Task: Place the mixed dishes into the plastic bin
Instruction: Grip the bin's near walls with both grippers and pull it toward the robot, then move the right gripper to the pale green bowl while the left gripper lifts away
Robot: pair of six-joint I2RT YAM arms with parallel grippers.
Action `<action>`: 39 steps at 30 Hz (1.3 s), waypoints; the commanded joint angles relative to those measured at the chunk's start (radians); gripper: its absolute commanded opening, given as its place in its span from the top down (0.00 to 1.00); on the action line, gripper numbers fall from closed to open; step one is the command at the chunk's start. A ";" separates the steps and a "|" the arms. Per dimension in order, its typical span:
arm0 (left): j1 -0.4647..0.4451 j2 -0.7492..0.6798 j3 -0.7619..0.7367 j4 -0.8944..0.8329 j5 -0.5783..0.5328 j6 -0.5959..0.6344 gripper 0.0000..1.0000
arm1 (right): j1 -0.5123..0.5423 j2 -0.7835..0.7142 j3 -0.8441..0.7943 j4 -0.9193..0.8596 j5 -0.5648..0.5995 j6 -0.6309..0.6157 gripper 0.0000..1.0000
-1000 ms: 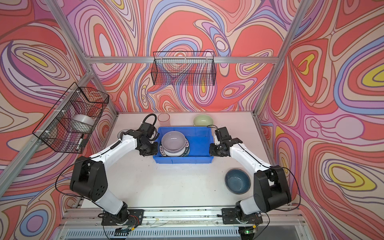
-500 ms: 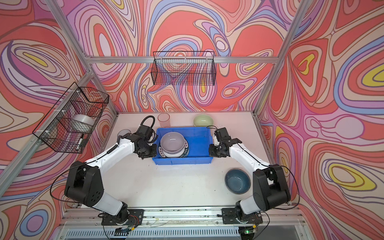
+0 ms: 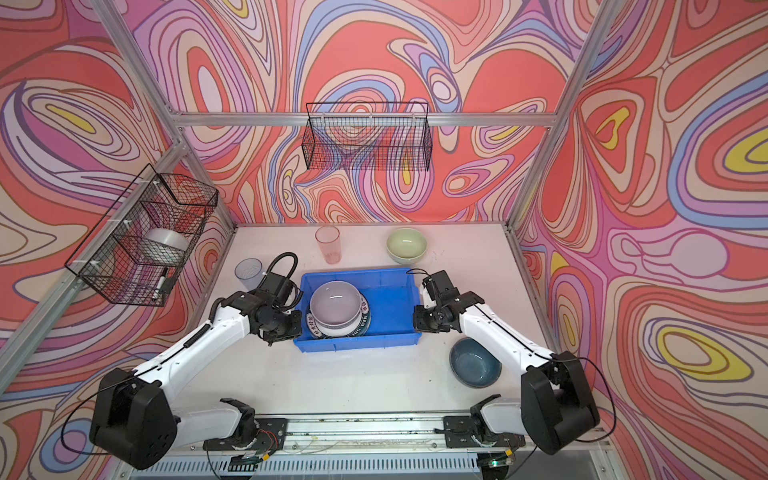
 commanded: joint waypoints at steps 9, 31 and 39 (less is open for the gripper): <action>0.003 -0.117 -0.081 -0.131 -0.020 -0.136 0.91 | 0.090 -0.069 -0.024 -0.087 -0.053 0.091 0.88; 0.044 -0.144 0.122 -0.244 -0.160 0.005 0.52 | 0.000 0.010 0.327 -0.174 0.142 -0.021 0.51; 0.158 -0.119 0.205 -0.164 -0.133 0.160 0.39 | -0.179 0.249 0.568 -0.115 0.078 -0.104 0.41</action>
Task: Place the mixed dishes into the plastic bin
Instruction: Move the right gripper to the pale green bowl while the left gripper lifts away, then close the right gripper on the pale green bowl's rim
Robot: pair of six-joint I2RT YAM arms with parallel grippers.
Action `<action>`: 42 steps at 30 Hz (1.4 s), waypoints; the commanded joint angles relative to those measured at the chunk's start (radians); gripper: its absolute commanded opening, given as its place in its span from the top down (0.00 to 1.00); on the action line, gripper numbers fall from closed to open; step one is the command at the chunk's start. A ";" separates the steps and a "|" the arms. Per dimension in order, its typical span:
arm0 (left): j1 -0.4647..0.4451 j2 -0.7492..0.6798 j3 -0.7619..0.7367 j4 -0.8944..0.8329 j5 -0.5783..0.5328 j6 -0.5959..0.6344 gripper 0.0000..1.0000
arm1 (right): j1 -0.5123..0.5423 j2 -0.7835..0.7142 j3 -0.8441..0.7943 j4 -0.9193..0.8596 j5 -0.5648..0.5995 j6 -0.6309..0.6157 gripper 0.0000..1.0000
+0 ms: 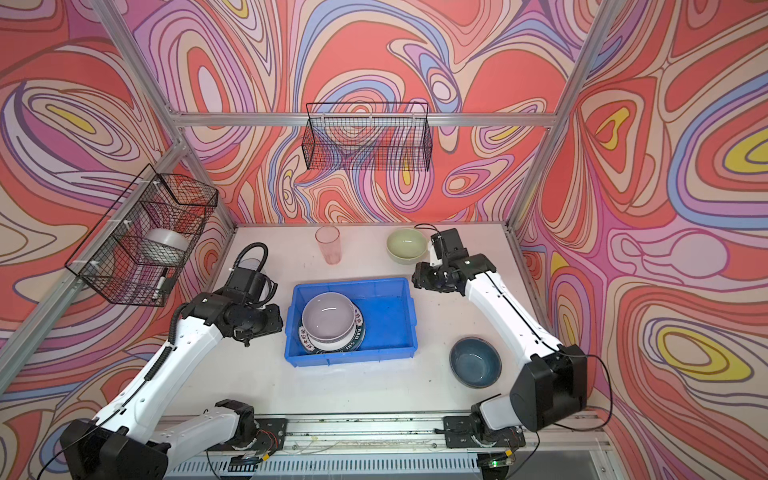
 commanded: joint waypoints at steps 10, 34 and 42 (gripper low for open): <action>0.083 0.087 0.068 0.205 0.038 0.220 0.16 | -0.087 0.327 0.261 0.103 -0.010 -0.001 0.41; 0.273 0.139 0.082 0.356 0.314 0.209 0.05 | -0.113 0.786 0.606 0.118 0.136 -0.008 0.53; 0.294 0.147 0.079 0.364 0.349 0.208 0.05 | -0.116 0.817 0.620 0.125 0.128 -0.004 0.65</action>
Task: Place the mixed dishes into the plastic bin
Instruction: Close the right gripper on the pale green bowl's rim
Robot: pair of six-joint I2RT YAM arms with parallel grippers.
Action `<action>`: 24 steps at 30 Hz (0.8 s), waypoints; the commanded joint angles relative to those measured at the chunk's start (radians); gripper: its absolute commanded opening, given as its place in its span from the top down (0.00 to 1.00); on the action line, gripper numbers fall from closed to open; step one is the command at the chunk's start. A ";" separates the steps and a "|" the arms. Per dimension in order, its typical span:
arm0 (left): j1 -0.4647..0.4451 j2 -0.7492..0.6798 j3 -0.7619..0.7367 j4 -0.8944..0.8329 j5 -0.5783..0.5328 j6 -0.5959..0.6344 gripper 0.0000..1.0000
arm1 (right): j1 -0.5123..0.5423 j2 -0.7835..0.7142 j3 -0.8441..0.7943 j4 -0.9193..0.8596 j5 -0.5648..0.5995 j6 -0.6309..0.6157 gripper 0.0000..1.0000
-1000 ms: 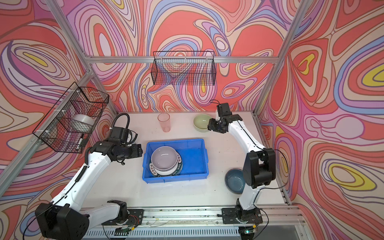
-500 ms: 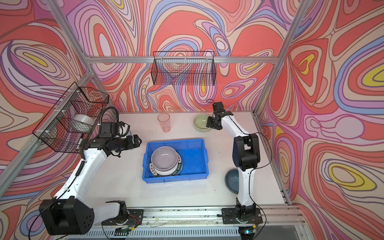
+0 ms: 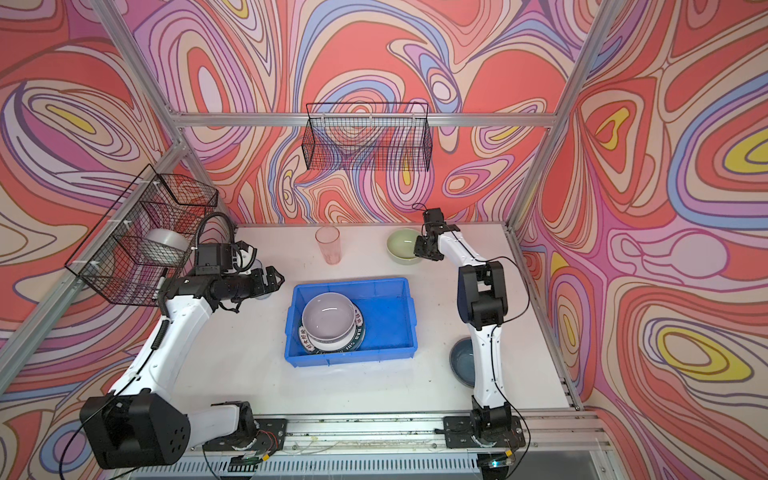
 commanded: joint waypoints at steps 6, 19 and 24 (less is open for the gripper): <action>0.014 -0.007 -0.021 0.043 0.045 -0.002 0.04 | -0.005 0.013 0.022 -0.003 0.009 0.003 0.77; 0.016 -0.001 -0.018 0.037 0.060 0.002 0.03 | -0.008 -0.046 0.019 -0.010 -0.029 0.008 0.98; 0.016 -0.003 -0.018 0.036 0.058 0.002 0.03 | -0.010 -0.091 0.015 -0.016 -0.061 0.008 1.00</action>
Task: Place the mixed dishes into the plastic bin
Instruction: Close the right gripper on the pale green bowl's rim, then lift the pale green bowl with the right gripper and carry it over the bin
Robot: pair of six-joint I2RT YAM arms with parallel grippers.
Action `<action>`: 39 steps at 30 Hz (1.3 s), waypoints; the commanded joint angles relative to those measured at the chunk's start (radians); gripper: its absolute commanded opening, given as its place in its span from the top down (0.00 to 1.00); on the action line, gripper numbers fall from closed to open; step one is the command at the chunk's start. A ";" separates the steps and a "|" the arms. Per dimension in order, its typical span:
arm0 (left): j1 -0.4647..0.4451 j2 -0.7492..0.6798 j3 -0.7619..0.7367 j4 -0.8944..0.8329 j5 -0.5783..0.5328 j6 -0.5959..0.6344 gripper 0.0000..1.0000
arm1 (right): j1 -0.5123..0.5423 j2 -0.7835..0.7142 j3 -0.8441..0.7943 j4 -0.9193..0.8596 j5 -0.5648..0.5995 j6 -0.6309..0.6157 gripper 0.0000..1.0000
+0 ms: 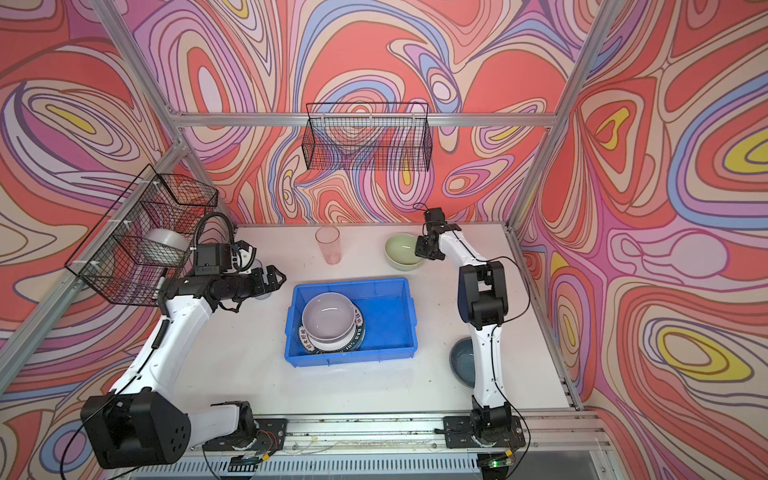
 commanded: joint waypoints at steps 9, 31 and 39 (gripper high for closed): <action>0.010 -0.010 -0.014 0.018 0.008 0.008 0.02 | -0.005 -0.221 0.007 -0.006 -0.107 -0.026 1.00; 0.012 -0.025 -0.018 0.021 0.016 0.006 0.02 | 0.276 -0.495 -0.043 -0.172 -0.146 -0.131 1.00; 0.013 -0.036 -0.022 0.023 0.014 0.008 0.02 | 0.420 -0.532 -0.134 -0.129 -0.127 -0.110 1.00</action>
